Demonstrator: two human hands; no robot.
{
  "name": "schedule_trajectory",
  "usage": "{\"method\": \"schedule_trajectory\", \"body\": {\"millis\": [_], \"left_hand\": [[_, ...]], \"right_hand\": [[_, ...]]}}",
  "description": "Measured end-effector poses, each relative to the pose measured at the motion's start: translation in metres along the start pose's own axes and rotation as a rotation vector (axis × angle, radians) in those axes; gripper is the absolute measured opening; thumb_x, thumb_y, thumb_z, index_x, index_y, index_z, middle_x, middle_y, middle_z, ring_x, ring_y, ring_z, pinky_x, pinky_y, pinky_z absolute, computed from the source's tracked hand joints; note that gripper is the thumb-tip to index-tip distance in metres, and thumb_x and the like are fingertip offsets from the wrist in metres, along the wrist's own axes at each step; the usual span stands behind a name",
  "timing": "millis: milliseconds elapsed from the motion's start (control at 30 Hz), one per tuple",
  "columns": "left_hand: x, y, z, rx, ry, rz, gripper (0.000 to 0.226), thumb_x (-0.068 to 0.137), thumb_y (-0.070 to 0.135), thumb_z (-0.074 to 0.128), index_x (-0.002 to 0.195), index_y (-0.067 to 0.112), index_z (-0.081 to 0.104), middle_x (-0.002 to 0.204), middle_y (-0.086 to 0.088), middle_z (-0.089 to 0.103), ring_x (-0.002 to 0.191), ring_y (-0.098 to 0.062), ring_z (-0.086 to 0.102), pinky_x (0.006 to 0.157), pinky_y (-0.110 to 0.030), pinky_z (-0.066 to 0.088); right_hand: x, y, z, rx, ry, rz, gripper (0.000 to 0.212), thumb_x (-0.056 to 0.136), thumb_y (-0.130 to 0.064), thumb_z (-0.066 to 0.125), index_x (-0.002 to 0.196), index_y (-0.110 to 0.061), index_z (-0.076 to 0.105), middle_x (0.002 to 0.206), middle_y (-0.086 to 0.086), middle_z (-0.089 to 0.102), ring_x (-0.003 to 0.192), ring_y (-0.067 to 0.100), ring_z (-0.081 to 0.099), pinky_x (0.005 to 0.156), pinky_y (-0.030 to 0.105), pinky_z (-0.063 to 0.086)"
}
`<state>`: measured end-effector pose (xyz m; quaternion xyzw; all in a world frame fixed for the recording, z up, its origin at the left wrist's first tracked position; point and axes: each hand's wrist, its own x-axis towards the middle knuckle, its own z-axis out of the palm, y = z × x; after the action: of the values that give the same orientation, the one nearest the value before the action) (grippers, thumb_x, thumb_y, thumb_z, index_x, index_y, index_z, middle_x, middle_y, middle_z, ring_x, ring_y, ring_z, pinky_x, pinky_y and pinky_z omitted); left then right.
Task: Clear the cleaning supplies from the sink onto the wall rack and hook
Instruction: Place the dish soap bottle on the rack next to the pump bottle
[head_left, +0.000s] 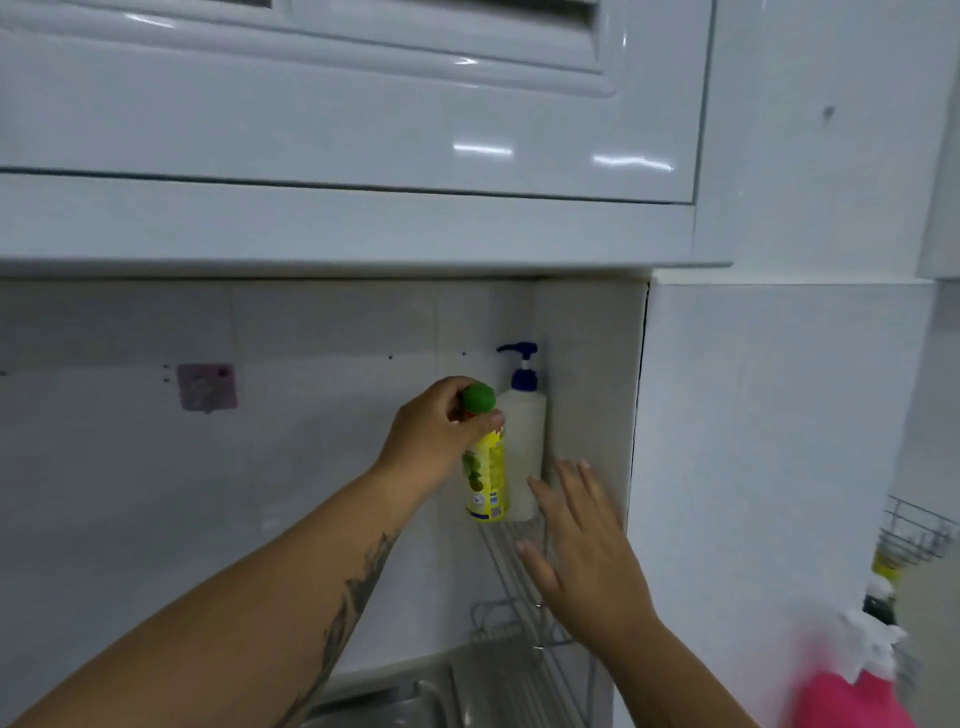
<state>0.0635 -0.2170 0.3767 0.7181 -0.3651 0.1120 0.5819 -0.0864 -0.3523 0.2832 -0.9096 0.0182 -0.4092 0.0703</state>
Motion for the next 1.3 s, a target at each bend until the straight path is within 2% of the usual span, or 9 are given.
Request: {"method": "schedule_trajectory", "body": {"millis": [133, 233, 433, 600, 767, 933, 1100, 1200, 1300], "left_hand": [[0.013, -0.028, 0.026, -0.026, -0.026, -0.019, 0.03, 0.06, 0.053, 0.076, 0.088, 0.046, 0.066, 0.087, 0.016, 0.073, 0.084, -0.004, 0.069, 0.083, -0.04, 0.059], [0.022, -0.037, 0.031, -0.052, 0.015, -0.019, 0.022, 0.063, 0.055, 0.073, 0.084, 0.054, 0.065, 0.084, 0.024, 0.072, 0.079, 0.002, 0.069, 0.076, -0.033, 0.059], [0.035, -0.047, 0.039, -0.042, 0.031, 0.009, 0.016, 0.068, 0.05, 0.073, 0.083, 0.051, 0.067, 0.088, 0.016, 0.074, 0.086, -0.007, 0.071, 0.081, -0.042, 0.06], [0.032, -0.052, 0.052, 0.053, -0.044, 0.035, 0.033, 0.068, 0.055, 0.071, 0.096, 0.037, 0.065, 0.088, 0.02, 0.069, 0.081, 0.005, 0.066, 0.075, -0.02, 0.054], [0.019, -0.066, 0.059, 0.144, -0.097, 0.043, 0.034, 0.071, 0.056, 0.071, 0.099, 0.037, 0.064, 0.088, 0.023, 0.066, 0.08, 0.013, 0.061, 0.074, -0.015, 0.05], [0.014, -0.07, 0.057, 0.15, -0.056, 0.049, 0.05, 0.071, 0.056, 0.072, 0.108, 0.024, 0.062, 0.101, 0.008, 0.065, 0.09, -0.008, 0.063, 0.076, -0.024, 0.051], [0.006, -0.065, 0.048, 0.247, -0.133, -0.02, 0.063, 0.066, 0.06, 0.074, 0.114, 0.023, 0.055, 0.102, 0.009, 0.059, 0.083, -0.002, 0.057, 0.062, -0.017, 0.038], [-0.005, -0.058, 0.028, 0.232, -0.241, -0.148, 0.084, 0.071, 0.055, 0.077, 0.138, 0.02, 0.041, 0.12, 0.006, 0.053, 0.1, -0.011, 0.055, 0.062, -0.016, 0.038], [-0.02, -0.047, -0.003, 0.267, -0.372, -0.318, 0.09, 0.075, 0.059, 0.071, 0.147, 0.023, 0.031, 0.14, -0.001, 0.047, 0.106, -0.014, 0.051, 0.061, -0.023, 0.049]], "right_hand": [[-0.003, 0.009, 0.021, 0.01, 0.102, -0.006, 0.058, 0.087, -0.038, 0.052, 0.137, -0.01, 0.051, 0.151, 0.013, 0.04, 0.144, 0.032, 0.028, 0.114, 0.047, 0.03], [-0.001, 0.009, 0.023, 0.019, 0.166, -0.025, 0.057, 0.085, -0.033, 0.053, 0.136, -0.006, 0.052, 0.148, 0.015, 0.044, 0.142, 0.033, 0.03, 0.115, 0.044, 0.028], [-0.003, 0.008, 0.025, 0.02, 0.191, -0.002, 0.056, 0.084, -0.028, 0.057, 0.133, -0.002, 0.054, 0.144, 0.017, 0.049, 0.139, 0.034, 0.035, 0.114, 0.044, 0.029], [-0.002, 0.007, 0.026, 0.012, 0.196, 0.011, 0.055, 0.082, -0.025, 0.059, 0.133, -0.002, 0.055, 0.142, 0.017, 0.051, 0.138, 0.034, 0.037, 0.115, 0.041, 0.029], [-0.002, 0.007, 0.027, 0.012, 0.216, 0.01, 0.052, 0.085, -0.025, 0.056, 0.131, -0.001, 0.056, 0.138, 0.018, 0.054, 0.135, 0.035, 0.041, 0.113, 0.042, 0.031], [-0.002, 0.007, 0.026, -0.009, 0.208, -0.003, 0.051, 0.084, -0.025, 0.056, 0.128, 0.0, 0.058, 0.135, 0.018, 0.056, 0.131, 0.036, 0.045, 0.112, 0.043, 0.032], [-0.002, 0.004, 0.022, -0.032, 0.137, -0.012, 0.048, 0.085, -0.024, 0.056, 0.127, 0.0, 0.059, 0.134, 0.019, 0.057, 0.13, 0.036, 0.046, 0.112, 0.044, 0.032], [0.0, -0.001, 0.014, -0.046, 0.008, 0.01, 0.048, 0.087, -0.023, 0.058, 0.129, 0.0, 0.057, 0.137, 0.02, 0.054, 0.131, 0.036, 0.045, 0.113, 0.043, 0.031], [0.006, -0.011, 0.001, -0.032, -0.128, 0.028, 0.049, 0.087, -0.019, 0.064, 0.131, -0.001, 0.055, 0.139, 0.021, 0.052, 0.128, 0.037, 0.047, 0.11, 0.04, 0.029]]}}
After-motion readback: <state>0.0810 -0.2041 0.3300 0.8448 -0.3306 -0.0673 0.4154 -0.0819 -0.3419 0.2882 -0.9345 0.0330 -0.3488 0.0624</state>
